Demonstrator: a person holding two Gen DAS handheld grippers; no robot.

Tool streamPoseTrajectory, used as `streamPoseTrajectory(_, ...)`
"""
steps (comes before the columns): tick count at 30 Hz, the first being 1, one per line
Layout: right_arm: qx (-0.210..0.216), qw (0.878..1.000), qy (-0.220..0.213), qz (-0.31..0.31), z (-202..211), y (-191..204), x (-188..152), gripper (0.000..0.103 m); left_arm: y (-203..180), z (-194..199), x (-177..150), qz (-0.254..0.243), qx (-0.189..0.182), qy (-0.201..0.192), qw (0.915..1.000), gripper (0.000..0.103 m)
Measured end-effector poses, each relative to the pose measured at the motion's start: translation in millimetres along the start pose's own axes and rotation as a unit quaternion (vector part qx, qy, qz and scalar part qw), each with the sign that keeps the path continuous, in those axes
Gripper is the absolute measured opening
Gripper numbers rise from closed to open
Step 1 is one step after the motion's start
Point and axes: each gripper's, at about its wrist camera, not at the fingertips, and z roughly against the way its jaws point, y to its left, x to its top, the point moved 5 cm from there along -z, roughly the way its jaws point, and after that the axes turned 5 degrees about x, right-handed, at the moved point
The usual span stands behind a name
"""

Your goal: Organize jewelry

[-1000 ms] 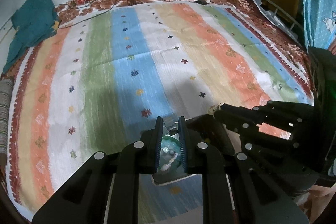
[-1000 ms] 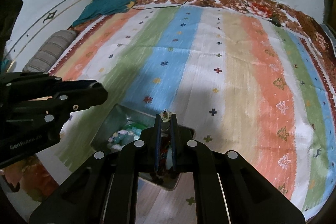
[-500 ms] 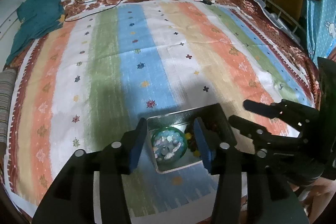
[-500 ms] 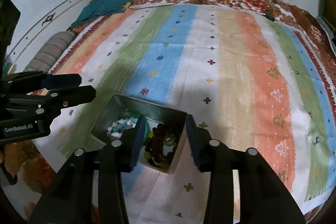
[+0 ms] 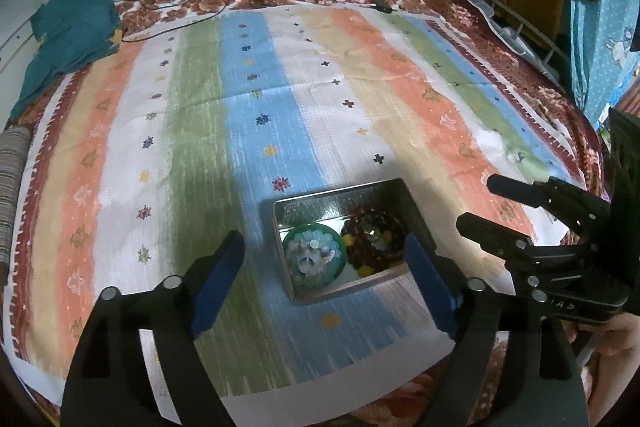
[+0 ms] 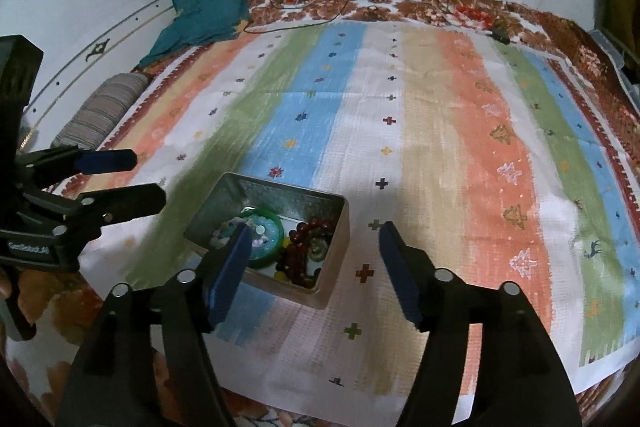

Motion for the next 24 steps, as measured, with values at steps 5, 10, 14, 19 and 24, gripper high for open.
streamPoseTrajectory(5,-0.003,1.0,-0.018,0.016,12,3,-4,0.078,1,7,-8,0.004,-0.001,-0.006,1.0,0.093)
streamPoseTrajectory(10,-0.004,0.999,-0.027,0.026,21,7,-11,0.087,-1,14,-17,-0.002,0.006,-0.016,0.9999,0.097)
streamPoseTrajectory(14,0.0,0.999,-0.032,0.035,27,11,-18,0.092,-7,19,-23,-0.02,0.019,-0.024,0.9993,0.097)
streamPoseTrajectory(19,0.0,0.998,-0.042,0.036,33,12,-21,0.093,-8,22,-25,-0.024,0.024,-0.03,0.999,0.097)
streamPoseTrajectory(24,-0.006,0.998,-0.043,0.034,35,11,-23,0.093,-9,21,-26,-0.026,0.031,-0.031,0.9987,0.097)
